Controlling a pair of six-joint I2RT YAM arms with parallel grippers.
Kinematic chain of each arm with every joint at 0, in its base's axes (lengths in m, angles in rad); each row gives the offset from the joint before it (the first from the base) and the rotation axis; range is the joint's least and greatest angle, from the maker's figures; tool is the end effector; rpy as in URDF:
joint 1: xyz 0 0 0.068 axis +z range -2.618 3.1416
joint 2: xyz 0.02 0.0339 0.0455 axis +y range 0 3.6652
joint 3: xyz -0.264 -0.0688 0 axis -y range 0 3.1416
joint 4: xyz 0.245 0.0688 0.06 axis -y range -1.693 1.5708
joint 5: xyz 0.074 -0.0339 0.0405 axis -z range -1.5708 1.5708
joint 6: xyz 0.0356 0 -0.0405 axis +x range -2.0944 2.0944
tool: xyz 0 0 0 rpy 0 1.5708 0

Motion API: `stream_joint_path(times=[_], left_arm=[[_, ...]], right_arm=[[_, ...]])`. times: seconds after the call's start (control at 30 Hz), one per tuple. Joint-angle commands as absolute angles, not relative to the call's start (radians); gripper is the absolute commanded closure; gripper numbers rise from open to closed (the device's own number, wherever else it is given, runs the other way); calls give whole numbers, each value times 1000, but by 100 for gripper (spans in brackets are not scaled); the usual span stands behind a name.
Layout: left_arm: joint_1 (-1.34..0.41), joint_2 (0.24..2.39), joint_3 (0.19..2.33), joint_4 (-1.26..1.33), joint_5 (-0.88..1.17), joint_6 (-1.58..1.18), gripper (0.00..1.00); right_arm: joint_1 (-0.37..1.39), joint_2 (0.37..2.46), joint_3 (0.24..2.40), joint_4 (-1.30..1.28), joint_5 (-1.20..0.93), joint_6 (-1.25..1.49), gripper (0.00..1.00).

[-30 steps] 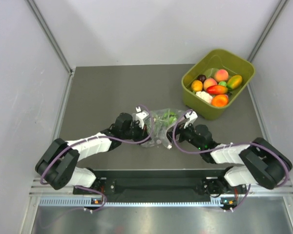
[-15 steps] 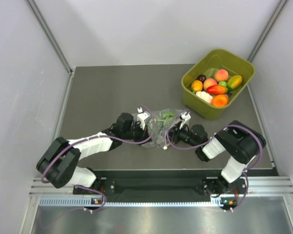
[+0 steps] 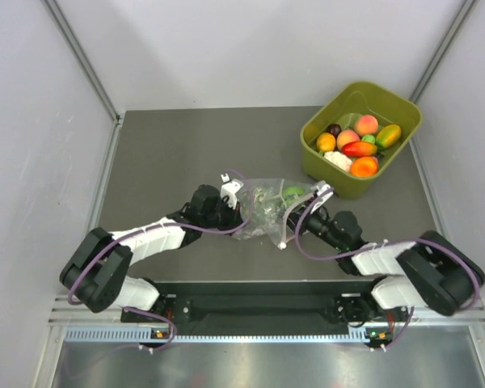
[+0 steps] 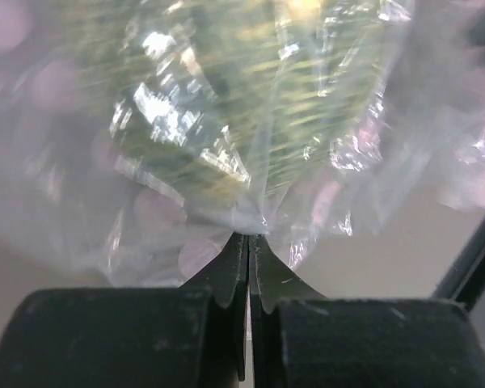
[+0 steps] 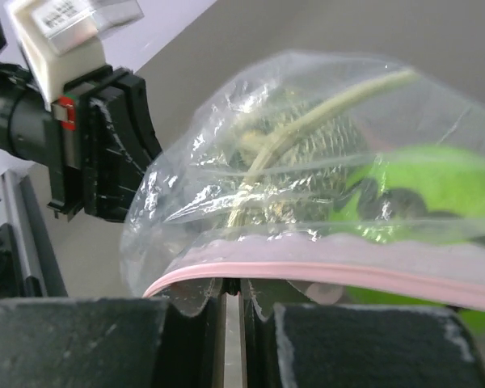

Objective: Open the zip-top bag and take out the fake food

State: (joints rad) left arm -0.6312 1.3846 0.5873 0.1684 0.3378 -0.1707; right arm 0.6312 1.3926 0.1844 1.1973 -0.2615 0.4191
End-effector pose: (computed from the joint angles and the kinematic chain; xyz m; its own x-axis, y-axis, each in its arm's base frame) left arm 0.2128 -0.1702 0.1763 -0.5993 0.2396 -0.7638 0.6812 0.6537 -0.3295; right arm 0.1759 0.1400 0.1644 -0.3249 0.2494 -0.9123 -0.7078 0.5756 0.4095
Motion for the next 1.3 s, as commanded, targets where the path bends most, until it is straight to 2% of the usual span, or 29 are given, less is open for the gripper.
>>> stream_joint_path(times=[0.0,0.2,0.3,0.5,0.83,0.93,1.13,1.17,1.23,1.27], left_arm=[[-598,1348,612,149,273,-199,100],[-548,1305,597,164,267,-232,100],[-531,1316,598,182,311,-245,100],[-531,1356,615,196,388,-258,100],[-523,1434,673,155,321,-285,100],[-523,1419,673,160,310,-285,100],[-525,1448,669,170,319,-284,100],[-523,1447,667,173,324,-284,100],[-525,1440,664,173,324,-279,100],[-525,1437,664,176,325,-278,100]], right_arm=[[620,1240,186,1097,-196,354,100],[620,962,206,682,-103,295,100],[620,881,215,605,-94,285,100],[620,911,230,604,-130,290,100],[621,1017,248,634,-156,296,100],[626,1005,255,631,-156,299,92],[626,914,293,496,-103,256,61],[626,902,296,462,-89,249,53],[626,862,296,437,-74,245,47],[627,848,296,424,-51,239,41]])
